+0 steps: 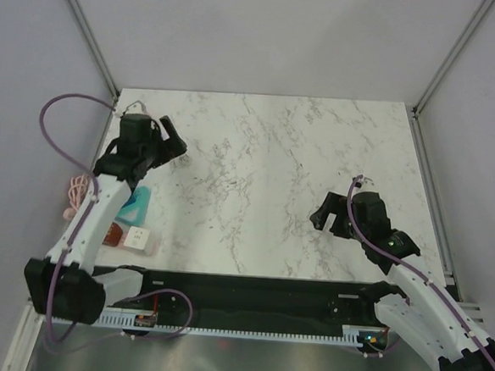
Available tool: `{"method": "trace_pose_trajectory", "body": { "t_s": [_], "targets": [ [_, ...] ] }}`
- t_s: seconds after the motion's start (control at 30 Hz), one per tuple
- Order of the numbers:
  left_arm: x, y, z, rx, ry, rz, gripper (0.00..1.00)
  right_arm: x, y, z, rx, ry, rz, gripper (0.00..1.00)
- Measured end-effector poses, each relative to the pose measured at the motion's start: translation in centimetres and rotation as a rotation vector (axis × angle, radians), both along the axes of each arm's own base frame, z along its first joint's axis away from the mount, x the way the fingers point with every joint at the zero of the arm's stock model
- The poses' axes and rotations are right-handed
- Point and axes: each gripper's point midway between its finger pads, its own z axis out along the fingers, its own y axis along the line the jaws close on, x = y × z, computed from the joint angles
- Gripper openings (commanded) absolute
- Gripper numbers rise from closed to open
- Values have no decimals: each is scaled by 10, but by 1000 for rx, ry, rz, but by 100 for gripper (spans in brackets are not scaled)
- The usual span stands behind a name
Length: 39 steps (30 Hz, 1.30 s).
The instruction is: Pull the plug off the socket
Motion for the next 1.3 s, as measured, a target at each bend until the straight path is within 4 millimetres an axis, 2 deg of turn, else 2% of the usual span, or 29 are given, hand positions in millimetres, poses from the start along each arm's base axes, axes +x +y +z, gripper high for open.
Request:
{"method": "trace_pose_trajectory", "body": {
  "t_s": [0.23,0.33,0.47,0.6,0.83,0.97,1.07,1.1,1.2,1.27,1.3],
  "targets": [
    [98,23,-82,173,254,82,97,4,2,5,-23,-13,35,98],
    [127,26,-108,205,307,100,96,8,6,13,-18,-22,52,98],
    [148,30,-123,226,326,121,95,13,13,28,-3,-39,80,98],
    [153,38,-135,227,347,168,92,16,11,39,-17,-70,85,98],
    [147,57,-167,184,436,276,90,11,3,43,-47,-92,79,98],
    [149,56,-188,175,475,285,85,11,3,44,-46,-93,80,98],
    [148,52,-204,170,510,273,76,9,3,41,-46,-91,80,98],
    [146,53,-208,173,520,272,66,9,2,40,-46,-90,80,98],
    [144,54,-209,180,532,273,53,8,2,40,-48,-90,78,98],
    [143,54,-210,181,534,273,49,9,1,40,-51,-91,72,98],
    [143,54,-210,182,535,271,42,10,0,40,-54,-93,65,98]
  ]
}}
